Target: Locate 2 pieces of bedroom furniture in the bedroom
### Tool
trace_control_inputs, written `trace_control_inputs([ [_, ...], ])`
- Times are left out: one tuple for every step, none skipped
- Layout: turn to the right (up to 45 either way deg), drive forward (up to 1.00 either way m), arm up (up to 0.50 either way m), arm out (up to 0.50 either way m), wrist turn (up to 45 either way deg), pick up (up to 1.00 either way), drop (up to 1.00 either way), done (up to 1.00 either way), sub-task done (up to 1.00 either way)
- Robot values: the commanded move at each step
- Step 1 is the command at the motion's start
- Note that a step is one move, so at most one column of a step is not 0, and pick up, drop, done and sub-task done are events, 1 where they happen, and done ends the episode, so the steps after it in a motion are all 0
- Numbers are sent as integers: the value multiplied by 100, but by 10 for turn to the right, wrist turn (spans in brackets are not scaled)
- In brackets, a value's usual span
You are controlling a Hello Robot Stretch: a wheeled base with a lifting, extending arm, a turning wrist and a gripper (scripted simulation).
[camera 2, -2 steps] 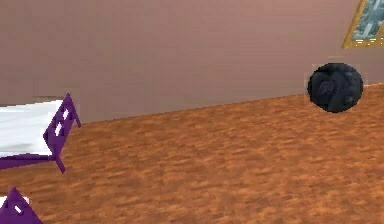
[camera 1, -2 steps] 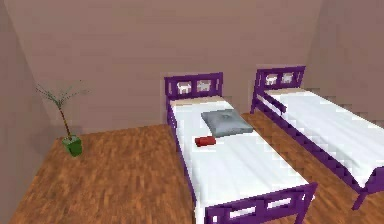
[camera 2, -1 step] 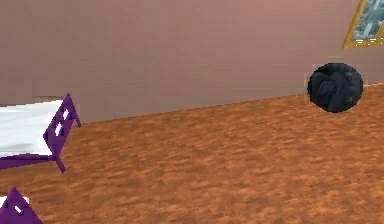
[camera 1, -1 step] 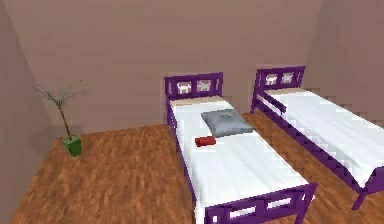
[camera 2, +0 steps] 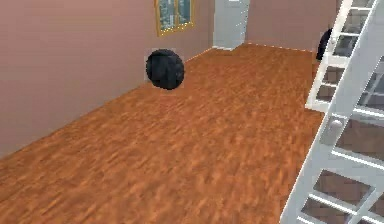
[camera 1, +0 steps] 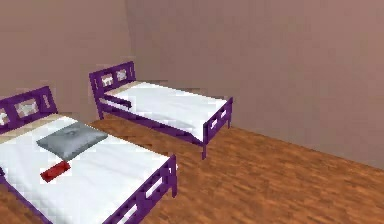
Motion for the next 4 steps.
trace_control_inputs([
  [180, 0, 0, 0, 0, 0, 0, 0, 0],
  [0, 90, 0, 0, 0, 0, 0, 0, 0],
  [-390, 0, 0, 0, 0, 0, 0, 0, 0],
  [0, 0, 0, 0, 0, 0, 0, 100, 0],
])
